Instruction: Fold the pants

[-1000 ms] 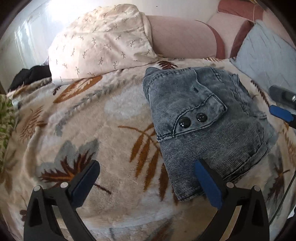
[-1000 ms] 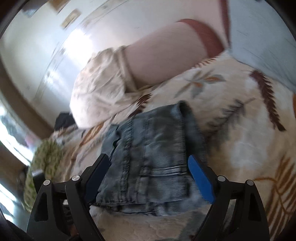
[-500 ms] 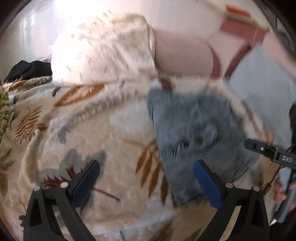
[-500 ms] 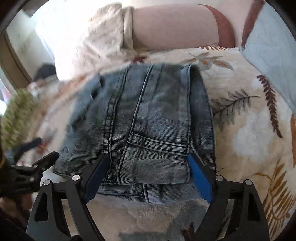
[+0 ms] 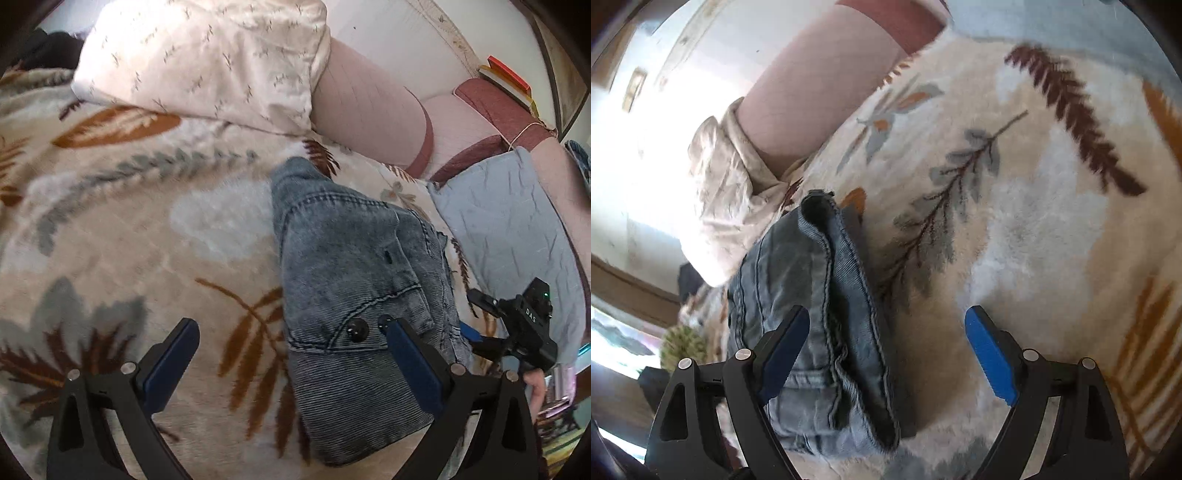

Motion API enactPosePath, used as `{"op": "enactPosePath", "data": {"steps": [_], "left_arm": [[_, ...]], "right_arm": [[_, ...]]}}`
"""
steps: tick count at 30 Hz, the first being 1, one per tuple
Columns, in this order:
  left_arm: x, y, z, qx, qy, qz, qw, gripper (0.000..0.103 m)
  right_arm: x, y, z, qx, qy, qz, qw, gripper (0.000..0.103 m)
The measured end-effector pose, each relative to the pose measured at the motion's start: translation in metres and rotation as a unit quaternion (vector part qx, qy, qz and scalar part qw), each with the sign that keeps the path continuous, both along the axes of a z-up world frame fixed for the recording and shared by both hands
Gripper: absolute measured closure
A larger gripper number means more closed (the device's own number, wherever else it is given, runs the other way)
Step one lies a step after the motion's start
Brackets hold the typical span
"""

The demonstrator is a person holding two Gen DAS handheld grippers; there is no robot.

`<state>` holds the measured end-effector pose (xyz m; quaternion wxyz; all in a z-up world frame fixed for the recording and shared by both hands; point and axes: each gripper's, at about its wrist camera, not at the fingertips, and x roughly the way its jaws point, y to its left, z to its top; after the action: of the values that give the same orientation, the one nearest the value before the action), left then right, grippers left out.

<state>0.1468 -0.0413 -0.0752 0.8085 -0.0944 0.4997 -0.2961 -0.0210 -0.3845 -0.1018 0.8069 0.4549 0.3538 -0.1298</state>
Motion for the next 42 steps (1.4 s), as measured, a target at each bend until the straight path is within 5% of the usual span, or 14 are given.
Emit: {"op": "enactPosePath", "data": {"steps": [15, 19, 23, 27, 30, 42], "left_arm": [[-0.016, -0.034, -0.018, -0.008, 0.026, -0.07, 0.9972, 0.001], [-0.021, -0.038, -0.015, -0.02, 0.018, -0.082, 0.9962, 0.011], [-0.025, -0.039, -0.012, -0.017, 0.003, -0.081, 0.9966, 0.023], [-0.027, -0.036, -0.007, -0.024, -0.004, -0.075, 0.9969, 0.038], [-0.029, -0.035, -0.004, -0.016, -0.014, -0.072, 0.9972, 0.043], [-0.029, -0.012, 0.017, -0.005, -0.037, -0.035, 0.9987, 0.06]], "right_arm": [[0.042, 0.035, -0.005, 0.02, -0.007, 0.115, 0.993, 0.011], [0.047, 0.044, -0.006, 0.016, -0.015, 0.121, 0.992, 0.012], [0.046, 0.05, 0.0, 0.012, -0.019, 0.127, 0.992, 0.023], [0.042, 0.047, 0.002, 0.009, -0.007, 0.107, 0.994, 0.058], [0.039, 0.046, 0.007, 0.007, -0.011, 0.097, 0.995, 0.073], [0.044, 0.073, 0.043, -0.031, -0.05, 0.115, 0.992, 0.079]]}}
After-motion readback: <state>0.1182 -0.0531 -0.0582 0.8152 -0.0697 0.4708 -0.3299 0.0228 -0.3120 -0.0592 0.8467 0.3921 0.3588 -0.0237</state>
